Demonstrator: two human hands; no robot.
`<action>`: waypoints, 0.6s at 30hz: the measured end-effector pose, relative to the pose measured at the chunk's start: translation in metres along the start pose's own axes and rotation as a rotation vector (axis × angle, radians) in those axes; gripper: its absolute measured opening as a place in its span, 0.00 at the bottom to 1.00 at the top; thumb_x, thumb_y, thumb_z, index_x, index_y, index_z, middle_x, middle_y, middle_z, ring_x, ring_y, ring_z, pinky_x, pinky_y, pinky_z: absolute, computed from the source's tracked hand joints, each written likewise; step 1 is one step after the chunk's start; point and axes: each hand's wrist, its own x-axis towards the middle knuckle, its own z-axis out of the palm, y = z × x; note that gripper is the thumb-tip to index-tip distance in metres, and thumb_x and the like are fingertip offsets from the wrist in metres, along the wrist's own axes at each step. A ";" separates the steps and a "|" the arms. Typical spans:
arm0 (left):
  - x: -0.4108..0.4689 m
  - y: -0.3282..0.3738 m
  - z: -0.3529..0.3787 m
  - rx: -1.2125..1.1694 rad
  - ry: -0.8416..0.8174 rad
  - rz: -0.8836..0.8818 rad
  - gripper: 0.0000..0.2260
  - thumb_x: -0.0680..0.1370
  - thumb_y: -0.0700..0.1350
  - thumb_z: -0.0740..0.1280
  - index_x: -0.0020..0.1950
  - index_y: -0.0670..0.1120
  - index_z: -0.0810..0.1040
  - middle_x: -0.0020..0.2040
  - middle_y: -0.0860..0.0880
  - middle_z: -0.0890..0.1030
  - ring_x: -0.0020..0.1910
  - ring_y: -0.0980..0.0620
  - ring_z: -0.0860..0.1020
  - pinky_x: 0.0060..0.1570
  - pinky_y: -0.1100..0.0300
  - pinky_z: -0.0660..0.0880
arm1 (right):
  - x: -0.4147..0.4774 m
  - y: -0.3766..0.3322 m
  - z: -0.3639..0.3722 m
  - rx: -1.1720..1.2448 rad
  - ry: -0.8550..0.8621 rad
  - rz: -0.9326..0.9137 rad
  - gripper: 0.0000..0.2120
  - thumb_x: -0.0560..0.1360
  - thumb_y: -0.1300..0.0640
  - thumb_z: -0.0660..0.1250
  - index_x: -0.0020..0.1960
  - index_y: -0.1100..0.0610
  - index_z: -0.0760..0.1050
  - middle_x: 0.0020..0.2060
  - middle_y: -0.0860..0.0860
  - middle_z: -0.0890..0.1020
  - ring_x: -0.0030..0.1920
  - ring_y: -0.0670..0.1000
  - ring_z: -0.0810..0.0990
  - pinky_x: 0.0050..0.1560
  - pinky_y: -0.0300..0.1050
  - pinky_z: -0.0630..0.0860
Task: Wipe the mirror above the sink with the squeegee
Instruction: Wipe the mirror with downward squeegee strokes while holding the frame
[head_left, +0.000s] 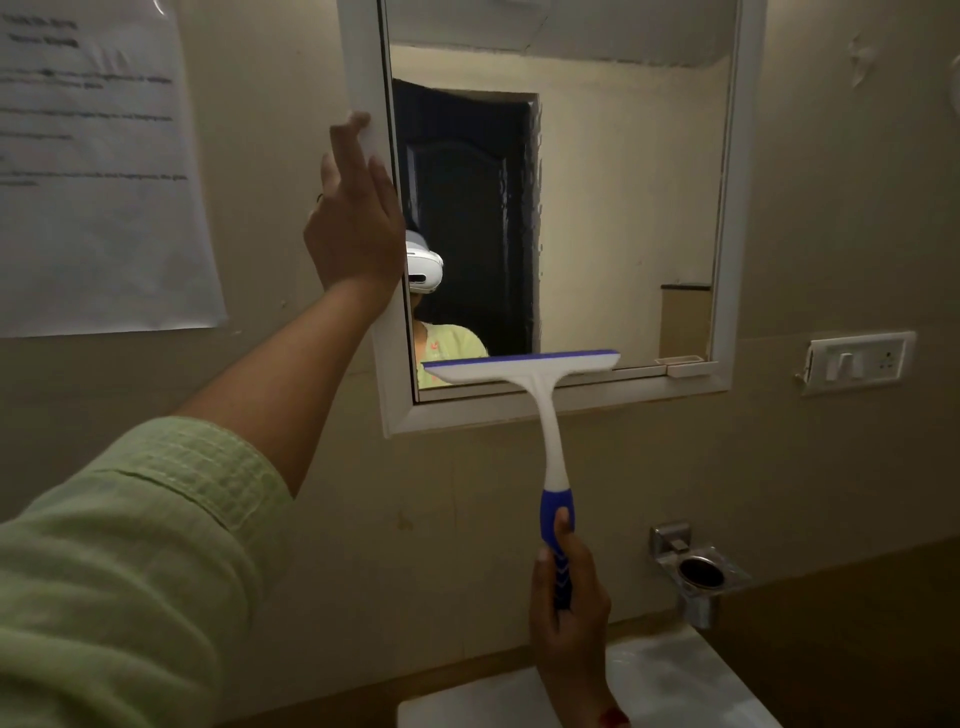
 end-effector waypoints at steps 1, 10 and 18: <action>0.000 -0.001 0.000 -0.007 -0.002 -0.001 0.15 0.82 0.46 0.51 0.66 0.43 0.66 0.61 0.47 0.76 0.38 0.55 0.75 0.34 0.65 0.67 | 0.006 -0.002 0.000 0.002 0.010 -0.006 0.19 0.78 0.42 0.55 0.68 0.41 0.63 0.32 0.39 0.72 0.27 0.37 0.69 0.29 0.26 0.68; 0.001 -0.002 0.002 -0.020 0.005 -0.009 0.15 0.82 0.47 0.52 0.66 0.44 0.67 0.61 0.47 0.76 0.36 0.58 0.72 0.31 0.73 0.63 | -0.005 0.001 -0.008 -0.012 0.018 -0.019 0.19 0.77 0.41 0.56 0.67 0.35 0.62 0.33 0.42 0.75 0.26 0.40 0.69 0.26 0.33 0.71; 0.000 0.000 -0.001 -0.017 0.008 -0.001 0.15 0.82 0.47 0.51 0.66 0.45 0.67 0.60 0.46 0.76 0.37 0.56 0.73 0.32 0.68 0.64 | 0.059 -0.032 -0.022 0.033 0.171 -0.143 0.20 0.76 0.52 0.58 0.65 0.35 0.64 0.42 0.34 0.76 0.30 0.39 0.72 0.27 0.29 0.70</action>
